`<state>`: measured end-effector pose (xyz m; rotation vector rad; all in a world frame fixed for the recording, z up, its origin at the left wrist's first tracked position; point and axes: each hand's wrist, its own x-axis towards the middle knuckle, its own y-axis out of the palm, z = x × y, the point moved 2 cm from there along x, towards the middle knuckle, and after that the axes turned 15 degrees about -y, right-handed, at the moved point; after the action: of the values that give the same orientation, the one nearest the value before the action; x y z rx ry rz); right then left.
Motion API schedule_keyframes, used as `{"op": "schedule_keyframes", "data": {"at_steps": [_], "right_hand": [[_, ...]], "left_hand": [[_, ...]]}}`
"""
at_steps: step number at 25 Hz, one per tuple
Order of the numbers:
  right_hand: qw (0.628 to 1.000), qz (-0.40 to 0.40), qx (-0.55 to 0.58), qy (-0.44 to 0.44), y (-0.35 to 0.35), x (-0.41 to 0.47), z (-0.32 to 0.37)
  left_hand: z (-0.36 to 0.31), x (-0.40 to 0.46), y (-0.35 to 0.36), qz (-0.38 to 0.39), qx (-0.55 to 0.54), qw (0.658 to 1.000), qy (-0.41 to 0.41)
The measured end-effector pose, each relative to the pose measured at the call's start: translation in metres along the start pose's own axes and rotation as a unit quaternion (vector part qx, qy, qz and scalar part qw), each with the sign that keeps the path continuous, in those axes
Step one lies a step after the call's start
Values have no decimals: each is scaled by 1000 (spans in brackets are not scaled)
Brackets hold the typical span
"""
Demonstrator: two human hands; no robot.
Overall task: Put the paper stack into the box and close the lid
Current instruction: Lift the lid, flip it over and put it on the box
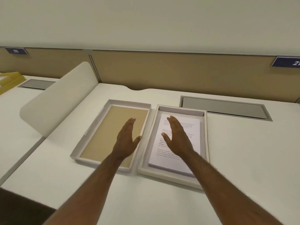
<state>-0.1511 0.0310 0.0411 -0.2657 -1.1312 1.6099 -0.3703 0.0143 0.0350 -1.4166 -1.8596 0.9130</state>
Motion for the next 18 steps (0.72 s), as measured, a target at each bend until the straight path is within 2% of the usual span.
{"op": "schedule_keyframes", "data": {"at_steps": [4, 9, 14, 18], "right_hand": [[1000, 20, 10, -17, 30, 17, 24], [998, 47, 31, 16, 79, 41, 51], [989, 61, 84, 109, 124, 57, 66], [970, 99, 85, 207, 155, 60, 69]], "left_hand": [[49, -2, -33, -13, -6, 999, -35], [114, 11, -64, -13, -2, 998, -57], [177, 44, -84, -11, 35, 996, -77], [220, 64, -89, 33, 52, 991, -117]]}}
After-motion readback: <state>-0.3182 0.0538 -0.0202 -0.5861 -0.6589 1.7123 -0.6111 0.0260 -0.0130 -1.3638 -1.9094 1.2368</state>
